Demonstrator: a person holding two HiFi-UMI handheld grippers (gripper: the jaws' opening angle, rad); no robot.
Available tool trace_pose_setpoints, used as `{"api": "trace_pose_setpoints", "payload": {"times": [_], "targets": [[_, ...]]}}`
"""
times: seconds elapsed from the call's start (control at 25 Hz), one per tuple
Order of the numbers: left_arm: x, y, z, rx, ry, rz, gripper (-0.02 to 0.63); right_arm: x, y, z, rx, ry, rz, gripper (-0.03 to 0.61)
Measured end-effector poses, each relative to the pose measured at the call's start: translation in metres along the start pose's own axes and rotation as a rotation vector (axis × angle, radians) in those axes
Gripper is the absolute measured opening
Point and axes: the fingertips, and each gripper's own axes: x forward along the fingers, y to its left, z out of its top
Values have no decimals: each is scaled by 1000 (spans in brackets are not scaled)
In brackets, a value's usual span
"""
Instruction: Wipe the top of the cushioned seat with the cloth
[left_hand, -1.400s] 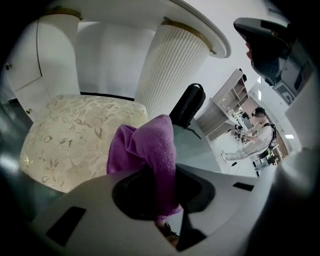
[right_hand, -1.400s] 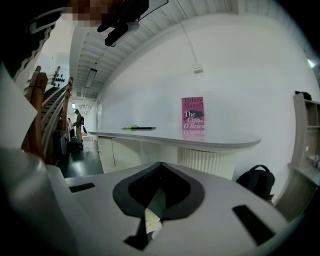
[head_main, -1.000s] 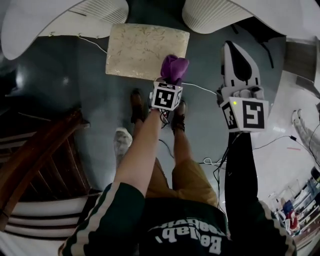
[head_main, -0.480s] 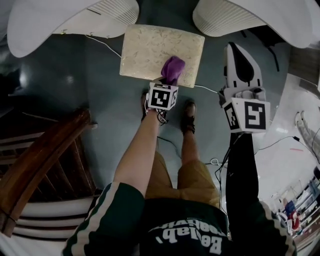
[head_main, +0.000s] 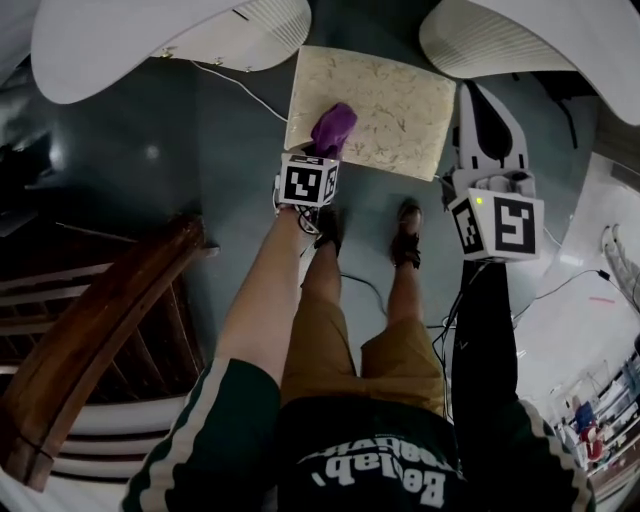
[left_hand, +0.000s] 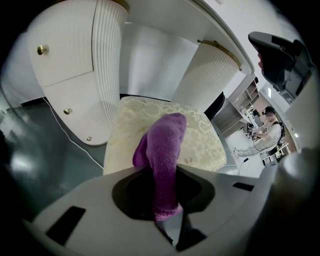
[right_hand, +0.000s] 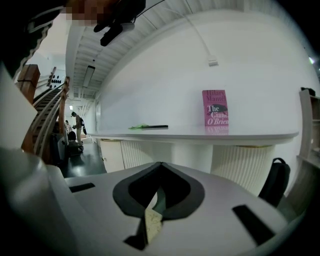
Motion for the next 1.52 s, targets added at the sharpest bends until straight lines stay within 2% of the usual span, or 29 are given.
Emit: {"api": "trace_pose_setpoints", "payload": {"times": [0.36, 0.6, 0.8, 0.96, 1.08, 1.36, 1.52], "targets": [[-31, 77, -1, -18, 2, 87, 94, 16, 36, 14, -20, -7, 7, 8], [-33, 74, 2, -7, -16, 72, 94, 13, 41, 18, -31, -9, 5, 8], [-44, 57, 25, 27, -73, 63, 94, 1, 26, 30, -12, -34, -16, 8], [-65, 39, 61, 71, -154, 62, 94, -13, 11, 49, -13, -57, -34, 8], [-95, 17, 104, 123, -243, 51, 94, -23, 2, 75, -16, -89, -44, 8], [-195, -48, 206, 232, -491, 57, 94, -54, -16, 136, -40, -122, -74, 8], [-258, -83, 247, 250, -627, 60, 94, -76, -26, 165, -27, -126, -95, 8]]}}
